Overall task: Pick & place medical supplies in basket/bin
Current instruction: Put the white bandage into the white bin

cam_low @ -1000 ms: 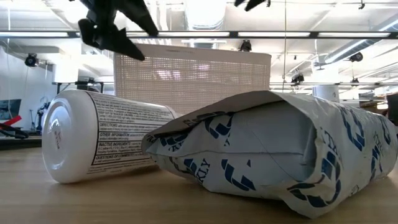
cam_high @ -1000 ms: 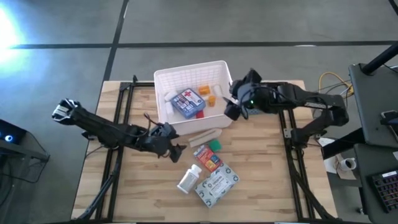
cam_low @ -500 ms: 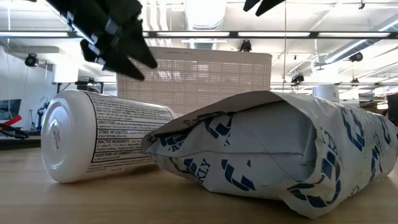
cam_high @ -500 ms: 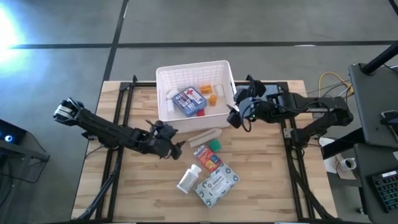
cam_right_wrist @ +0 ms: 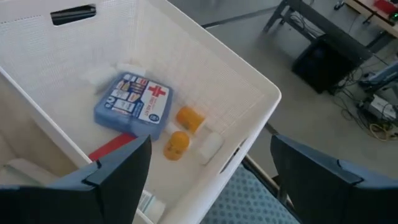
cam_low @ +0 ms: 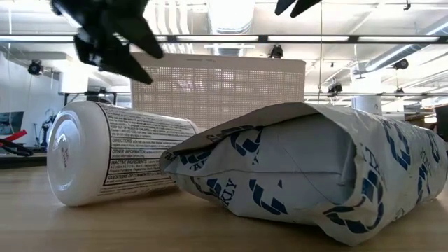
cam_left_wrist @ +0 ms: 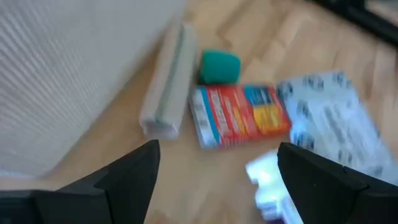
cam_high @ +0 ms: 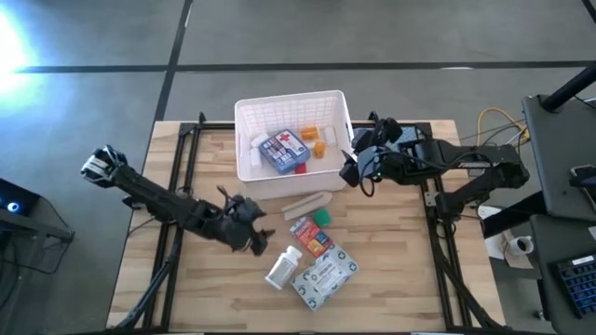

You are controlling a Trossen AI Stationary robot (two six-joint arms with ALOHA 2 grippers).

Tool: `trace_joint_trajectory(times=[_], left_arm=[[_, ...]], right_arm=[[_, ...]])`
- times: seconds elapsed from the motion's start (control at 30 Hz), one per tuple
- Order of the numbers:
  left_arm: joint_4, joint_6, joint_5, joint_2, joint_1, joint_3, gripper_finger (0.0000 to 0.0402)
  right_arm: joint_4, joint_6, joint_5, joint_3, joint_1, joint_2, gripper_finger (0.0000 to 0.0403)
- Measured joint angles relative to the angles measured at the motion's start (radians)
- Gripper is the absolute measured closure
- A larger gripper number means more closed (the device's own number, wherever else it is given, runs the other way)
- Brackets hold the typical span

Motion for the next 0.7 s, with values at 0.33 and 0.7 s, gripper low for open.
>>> trace_joint_trajectory(times=[0.33, 0.7], left_arm=[[-0.007, 0.018, -0.182, 0.110, -0.087, 0.040, 0.0098], [-0.010, 0.165, -0.200, 0.285, -0.060, 0.099, 0.0098]], right_arm=[[0.000, 0.013, -0.004, -0.062, 0.000, 0.001, 0.0083], [0.000, 0.054, -0.060, -0.072, 0.000, -0.006, 0.0083]])
